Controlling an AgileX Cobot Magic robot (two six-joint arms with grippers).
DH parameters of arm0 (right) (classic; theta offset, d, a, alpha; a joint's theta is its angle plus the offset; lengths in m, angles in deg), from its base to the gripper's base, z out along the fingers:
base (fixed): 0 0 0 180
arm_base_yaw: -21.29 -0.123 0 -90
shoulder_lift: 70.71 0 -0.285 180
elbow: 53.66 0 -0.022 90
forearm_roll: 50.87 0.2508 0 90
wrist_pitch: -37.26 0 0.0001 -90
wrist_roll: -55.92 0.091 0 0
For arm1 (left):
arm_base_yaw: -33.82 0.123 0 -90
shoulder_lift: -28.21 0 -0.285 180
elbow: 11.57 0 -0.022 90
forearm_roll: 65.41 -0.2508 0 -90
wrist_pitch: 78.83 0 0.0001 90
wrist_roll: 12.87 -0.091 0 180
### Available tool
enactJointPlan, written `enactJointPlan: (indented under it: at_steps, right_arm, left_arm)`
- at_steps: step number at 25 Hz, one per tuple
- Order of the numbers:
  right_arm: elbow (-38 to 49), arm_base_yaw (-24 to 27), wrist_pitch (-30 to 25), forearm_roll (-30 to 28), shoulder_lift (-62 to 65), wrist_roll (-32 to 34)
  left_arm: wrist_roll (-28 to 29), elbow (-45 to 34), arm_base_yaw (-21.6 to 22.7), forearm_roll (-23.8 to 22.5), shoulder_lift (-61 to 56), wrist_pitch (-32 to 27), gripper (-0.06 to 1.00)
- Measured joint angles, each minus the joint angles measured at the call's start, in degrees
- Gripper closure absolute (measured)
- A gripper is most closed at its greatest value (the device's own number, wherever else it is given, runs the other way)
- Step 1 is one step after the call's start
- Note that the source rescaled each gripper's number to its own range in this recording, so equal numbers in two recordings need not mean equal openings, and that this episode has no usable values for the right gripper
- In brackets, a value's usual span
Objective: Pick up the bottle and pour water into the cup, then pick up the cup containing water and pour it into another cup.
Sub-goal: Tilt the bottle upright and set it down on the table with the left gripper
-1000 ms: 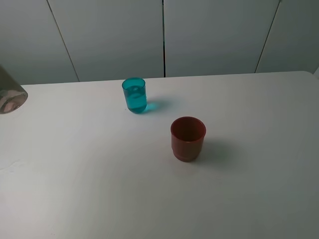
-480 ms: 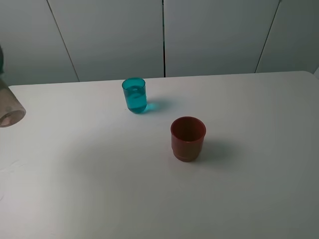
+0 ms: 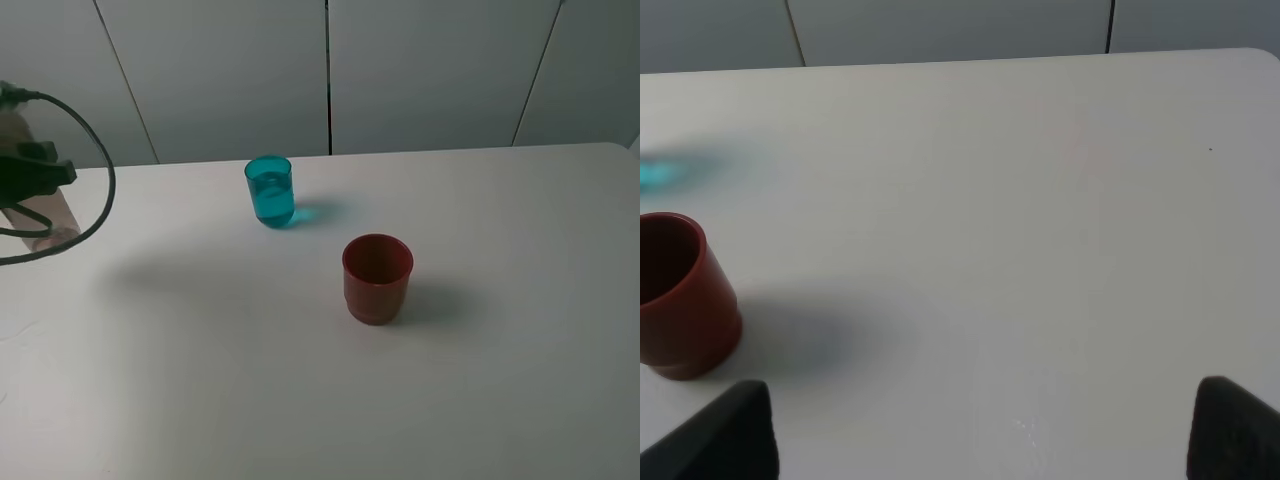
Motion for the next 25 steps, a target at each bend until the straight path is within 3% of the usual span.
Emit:
enactJointPlan:
  at_steps: [5, 13, 20, 25]
  right_arm:
    - [0.0, 0.0, 0.0, 0.0, 0.0, 0.0]
    - [0.0, 0.0, 0.0, 0.0, 0.0, 0.0]
    - [0.0, 0.0, 0.0, 0.0, 0.0, 0.0]
    - [0.0, 0.0, 0.0, 0.0, 0.0, 0.1]
  left_arm:
    - [1.6, 5.0, 0.0, -3.0, 8.5, 4.0, 0.94]
    - [4.1, 11.7, 0.0, -3.9, 17.6, 7.8, 0.94]
    - [5.4, 13.3, 0.0, -4.2, 23.6, 13.9, 0.94]
    - [5.5, 13.3, 0.0, -4.3, 24.3, 14.4, 0.94]
